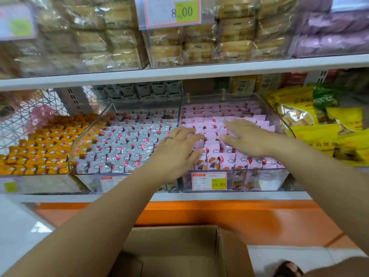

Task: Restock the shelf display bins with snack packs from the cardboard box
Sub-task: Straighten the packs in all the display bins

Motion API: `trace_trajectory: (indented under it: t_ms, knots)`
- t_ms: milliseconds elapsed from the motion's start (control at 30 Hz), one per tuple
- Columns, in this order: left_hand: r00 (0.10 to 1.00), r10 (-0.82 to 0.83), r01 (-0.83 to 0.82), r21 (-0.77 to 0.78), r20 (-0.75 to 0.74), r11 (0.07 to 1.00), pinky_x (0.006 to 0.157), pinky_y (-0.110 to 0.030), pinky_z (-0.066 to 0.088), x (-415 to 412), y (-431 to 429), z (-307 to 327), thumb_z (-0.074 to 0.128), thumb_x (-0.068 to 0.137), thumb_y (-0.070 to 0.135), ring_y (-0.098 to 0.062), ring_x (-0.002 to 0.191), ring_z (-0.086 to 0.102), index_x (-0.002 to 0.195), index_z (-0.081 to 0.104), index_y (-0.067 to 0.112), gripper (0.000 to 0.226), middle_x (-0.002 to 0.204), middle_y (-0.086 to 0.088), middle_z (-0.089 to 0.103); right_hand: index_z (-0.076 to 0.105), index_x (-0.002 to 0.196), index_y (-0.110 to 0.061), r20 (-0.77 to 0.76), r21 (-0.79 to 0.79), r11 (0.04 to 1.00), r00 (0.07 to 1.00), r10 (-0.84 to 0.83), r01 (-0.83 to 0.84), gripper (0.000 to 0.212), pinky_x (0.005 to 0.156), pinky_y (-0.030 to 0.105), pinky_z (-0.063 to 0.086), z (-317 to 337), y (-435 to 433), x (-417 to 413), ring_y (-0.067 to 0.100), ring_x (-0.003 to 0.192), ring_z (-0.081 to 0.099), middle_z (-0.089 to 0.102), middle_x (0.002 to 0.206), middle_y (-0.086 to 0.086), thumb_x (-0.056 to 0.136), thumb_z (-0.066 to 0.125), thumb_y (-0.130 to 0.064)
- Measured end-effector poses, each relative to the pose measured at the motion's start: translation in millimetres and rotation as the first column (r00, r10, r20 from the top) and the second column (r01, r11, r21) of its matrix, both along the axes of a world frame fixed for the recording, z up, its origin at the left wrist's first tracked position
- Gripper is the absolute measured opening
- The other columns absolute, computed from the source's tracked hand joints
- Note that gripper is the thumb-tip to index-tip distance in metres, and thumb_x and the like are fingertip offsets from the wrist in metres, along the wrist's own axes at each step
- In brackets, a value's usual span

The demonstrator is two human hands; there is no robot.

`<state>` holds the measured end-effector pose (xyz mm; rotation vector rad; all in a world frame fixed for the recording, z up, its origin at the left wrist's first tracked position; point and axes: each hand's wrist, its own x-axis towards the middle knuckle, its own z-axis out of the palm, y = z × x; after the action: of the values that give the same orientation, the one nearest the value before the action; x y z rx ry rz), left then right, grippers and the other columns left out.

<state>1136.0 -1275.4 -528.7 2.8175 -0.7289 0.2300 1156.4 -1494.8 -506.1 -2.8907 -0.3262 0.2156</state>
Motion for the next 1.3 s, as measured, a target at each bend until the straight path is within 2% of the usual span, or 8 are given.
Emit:
trace_trajectory:
  t_ms: [133,233,333,500,667,867,1067,1300]
  knots:
    - [0.999,0.042,-0.043,-0.175,-0.007,0.984,0.112,-0.035,0.023,-15.7,17.8,4.1,0.05,0.093,0.047,-0.014,0.14,0.019,0.14,0.044,0.027,0.051,0.15,0.007,0.031,0.029,0.149,-0.026,0.148,0.173,0.956,0.966,0.212,-0.236,0.049,0.118,0.029,0.013,-17.2,28.5,-40.0,0.011,0.144,0.017,0.019,0.157,-0.008,0.101,0.036,-0.037]
    - [0.998,0.059,-0.061,-0.245,-0.015,0.968,0.11,-0.032,0.024,-23.3,24.8,3.6,0.058,0.09,0.041,-0.013,0.139,0.021,0.126,0.059,0.025,0.039,0.147,0.009,0.034,0.049,0.137,-0.029,0.239,0.195,0.963,0.962,0.134,-0.183,0.04,0.113,0.037,0.025,-28.2,33.4,-40.5,0.013,0.14,0.027,0.029,0.153,-0.012,0.098,0.045,-0.037]
    - [0.996,0.092,-0.086,-0.194,0.021,0.977,0.107,-0.035,0.029,-21.0,21.0,4.6,0.06,0.091,0.038,-0.015,0.137,0.025,0.119,0.063,0.024,0.032,0.147,0.009,0.035,0.062,0.124,-0.026,0.274,0.199,0.967,0.956,0.099,-0.157,0.033,0.109,0.042,0.03,-26.0,34.8,-31.2,0.017,0.134,0.033,0.041,0.147,-0.008,0.095,0.052,-0.037]
    - [0.996,0.094,-0.093,-0.122,0.002,0.988,0.107,-0.039,0.032,-16.3,16.2,8.0,0.058,0.092,0.04,-0.017,0.138,0.024,0.119,0.062,0.022,0.034,0.148,0.007,0.034,0.065,0.118,-0.025,0.267,0.182,0.967,0.956,0.126,-0.178,0.03,0.108,0.041,0.028,-25.9,31.9,-31.8,0.017,0.131,0.032,0.043,0.144,-0.006,0.094,0.054,-0.038]
    - [0.999,-0.036,0.037,-0.008,0.031,0.999,0.11,-0.031,0.022,-26.5,16.3,19.0,0.059,0.091,0.038,-0.013,0.139,0.022,0.12,0.064,0.024,0.032,0.139,0.009,0.049,0.067,0.116,-0.026,0.224,0.075,0.97,0.952,0.211,-0.232,0.036,0.108,0.037,0.028,-17.8,27.5,-47.9,0.015,0.13,0.036,0.039,0.146,-0.007,0.091,0.053,-0.048]
    - [0.999,-0.031,0.025,0.157,0.036,0.987,0.114,-0.032,0.017,-24.0,16.2,28.0,0.059,0.092,0.037,-0.014,0.144,0.018,0.141,0.043,0.028,0.052,0.145,-0.001,0.045,0.067,0.117,-0.02,0.303,0.242,0.955,0.949,0.091,-0.169,0.037,0.097,0.04,0.04,-23.4,50.7,-37.8,0.016,0.116,0.043,0.048,0.127,-0.004,0.087,0.063,-0.041]
    - [0.999,-0.038,0.038,0.025,0.023,0.999,0.112,-0.033,0.021,-31.4,16.8,21.5,0.064,0.09,0.03,-0.015,0.142,0.021,0.137,0.05,0.023,0.05,0.144,0.001,0.047,0.062,0.125,-0.02,0.277,0.119,0.969,0.944,0.179,-0.218,0.045,0.103,0.04,0.034,-25.4,46.3,-34.5,0.019,0.126,0.036,0.041,0.139,-0.001,0.09,0.056,-0.047]
    - [0.994,-0.03,0.033,-0.021,0.109,0.999,0.108,-0.028,0.023,-38.5,18.1,14.3,0.066,0.088,0.027,-0.019,0.137,0.029,0.129,0.058,0.019,0.043,0.128,-0.003,0.06,0.063,0.123,-0.011,0.3,0.153,0.959,0.936,0.183,-0.237,0.044,0.103,0.035,0.034,-26.0,44.6,-37.7,0.021,0.126,0.039,0.04,0.14,0.005,0.089,0.061,-0.04]
